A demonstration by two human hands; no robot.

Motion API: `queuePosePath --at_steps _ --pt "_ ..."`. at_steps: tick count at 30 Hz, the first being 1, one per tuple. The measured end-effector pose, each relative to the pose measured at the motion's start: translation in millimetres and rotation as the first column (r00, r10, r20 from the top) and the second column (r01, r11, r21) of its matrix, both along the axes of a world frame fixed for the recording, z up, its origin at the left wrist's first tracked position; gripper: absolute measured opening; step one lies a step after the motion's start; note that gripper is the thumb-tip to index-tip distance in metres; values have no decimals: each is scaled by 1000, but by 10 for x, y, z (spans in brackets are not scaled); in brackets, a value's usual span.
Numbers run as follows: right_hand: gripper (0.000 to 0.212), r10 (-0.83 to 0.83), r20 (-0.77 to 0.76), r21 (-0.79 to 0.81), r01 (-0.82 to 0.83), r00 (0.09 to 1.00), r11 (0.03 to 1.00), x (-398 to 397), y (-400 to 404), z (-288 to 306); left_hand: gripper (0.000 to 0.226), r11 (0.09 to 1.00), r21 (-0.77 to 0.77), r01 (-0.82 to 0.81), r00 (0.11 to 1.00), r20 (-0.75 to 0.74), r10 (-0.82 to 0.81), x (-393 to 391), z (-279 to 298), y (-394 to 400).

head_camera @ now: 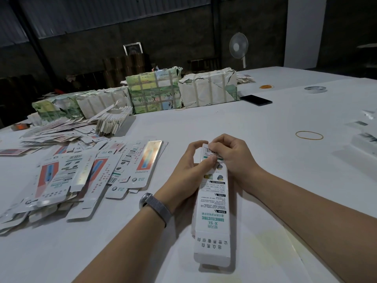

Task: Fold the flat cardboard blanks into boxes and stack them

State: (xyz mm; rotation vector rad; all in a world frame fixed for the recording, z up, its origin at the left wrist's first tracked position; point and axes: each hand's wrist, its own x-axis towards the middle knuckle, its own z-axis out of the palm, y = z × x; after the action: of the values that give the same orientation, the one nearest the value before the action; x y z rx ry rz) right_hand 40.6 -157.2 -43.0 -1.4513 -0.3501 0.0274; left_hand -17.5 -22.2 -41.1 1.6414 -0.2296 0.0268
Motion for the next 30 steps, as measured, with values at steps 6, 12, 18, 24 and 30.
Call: queuePosePath --at_steps 6,12,18,24,30 --pt "30 -22 -33 23 23 999 999 4 7 21 43 1000 -11 15 1000 -1 -15 9 -16 -1" --pt "28 -10 -43 69 13 999 998 9 7 40 42 999 2 39 999 3 -39 16 -38 14" --pt "37 -8 -51 82 13 999 997 14 12 44 57 999 4 49 999 -11 -49 13 -35 15" --pt "33 34 -55 109 -27 998 994 -2 1 49 47 998 32 55 998 -15 -54 16 -41 37" --pt "31 11 -12 98 -10 1000 995 -17 -2 52 38 999 9 45 999 3 -45 11 -15 20"
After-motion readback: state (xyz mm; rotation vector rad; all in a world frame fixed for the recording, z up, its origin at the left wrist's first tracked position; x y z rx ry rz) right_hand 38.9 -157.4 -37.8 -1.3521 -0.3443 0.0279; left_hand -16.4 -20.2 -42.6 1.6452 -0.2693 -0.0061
